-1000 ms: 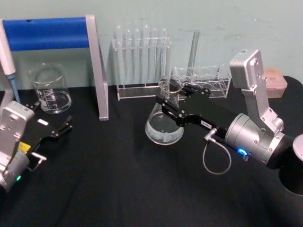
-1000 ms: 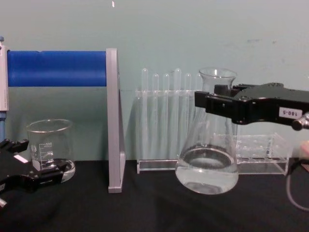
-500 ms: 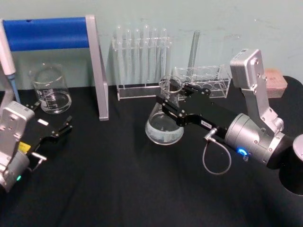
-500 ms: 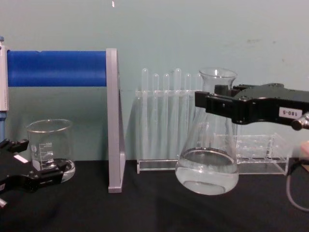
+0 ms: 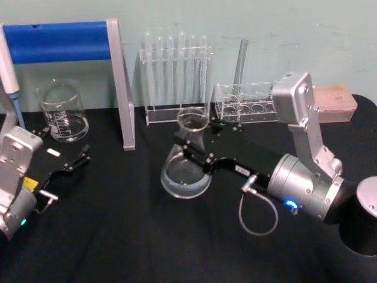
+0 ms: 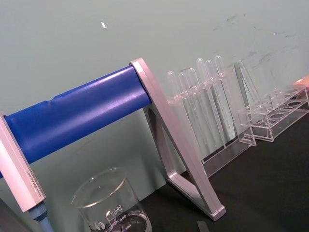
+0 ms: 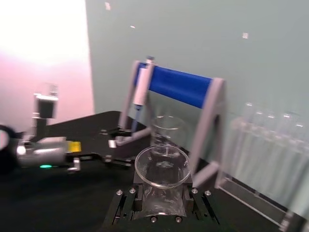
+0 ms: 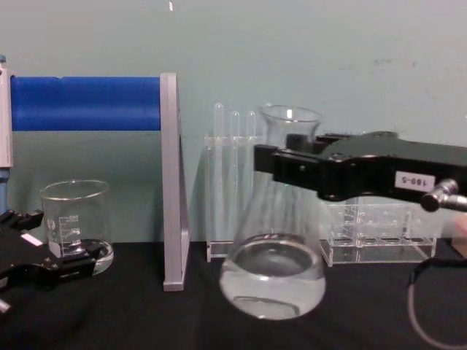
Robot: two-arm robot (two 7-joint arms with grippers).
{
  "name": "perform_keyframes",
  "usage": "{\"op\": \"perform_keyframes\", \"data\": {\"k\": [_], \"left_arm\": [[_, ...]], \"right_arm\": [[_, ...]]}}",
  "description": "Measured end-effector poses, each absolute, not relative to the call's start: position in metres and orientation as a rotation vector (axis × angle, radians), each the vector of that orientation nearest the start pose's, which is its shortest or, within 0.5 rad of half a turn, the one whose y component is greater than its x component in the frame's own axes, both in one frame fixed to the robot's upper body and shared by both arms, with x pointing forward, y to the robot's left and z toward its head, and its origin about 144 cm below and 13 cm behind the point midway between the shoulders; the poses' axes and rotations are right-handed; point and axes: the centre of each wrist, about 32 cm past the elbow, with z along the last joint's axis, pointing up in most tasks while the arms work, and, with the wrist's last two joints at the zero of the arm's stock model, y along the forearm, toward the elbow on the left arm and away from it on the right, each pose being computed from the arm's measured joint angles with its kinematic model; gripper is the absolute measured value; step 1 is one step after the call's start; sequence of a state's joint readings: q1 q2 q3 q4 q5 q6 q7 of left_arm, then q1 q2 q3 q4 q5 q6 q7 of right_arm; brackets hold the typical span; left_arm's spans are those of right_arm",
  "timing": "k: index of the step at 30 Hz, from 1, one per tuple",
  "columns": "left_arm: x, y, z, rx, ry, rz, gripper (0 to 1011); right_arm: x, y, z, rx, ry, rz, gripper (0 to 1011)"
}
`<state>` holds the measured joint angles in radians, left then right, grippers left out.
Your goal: Grasp the erlenmeyer flask with one hand, shake it three times, then place it back.
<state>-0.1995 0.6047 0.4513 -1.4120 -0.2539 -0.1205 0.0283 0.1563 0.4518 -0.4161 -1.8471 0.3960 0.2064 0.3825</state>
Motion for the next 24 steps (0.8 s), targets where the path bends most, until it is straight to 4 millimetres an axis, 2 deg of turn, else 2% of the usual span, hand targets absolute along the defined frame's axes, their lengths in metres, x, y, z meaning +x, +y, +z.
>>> {"op": "perform_keyframes", "data": {"k": [11,24], "left_arm": [[0.489,0.31,1.14,0.304,-0.285,1.248,1001],[0.489,0.31,1.14,0.304,-0.285,1.248,1001]], "right_arm": [[0.436,-0.185,1.243,-0.042,-0.054,-0.556,456],[0.428,-0.181,1.244,-0.043,-0.044,-0.494,456]]}}
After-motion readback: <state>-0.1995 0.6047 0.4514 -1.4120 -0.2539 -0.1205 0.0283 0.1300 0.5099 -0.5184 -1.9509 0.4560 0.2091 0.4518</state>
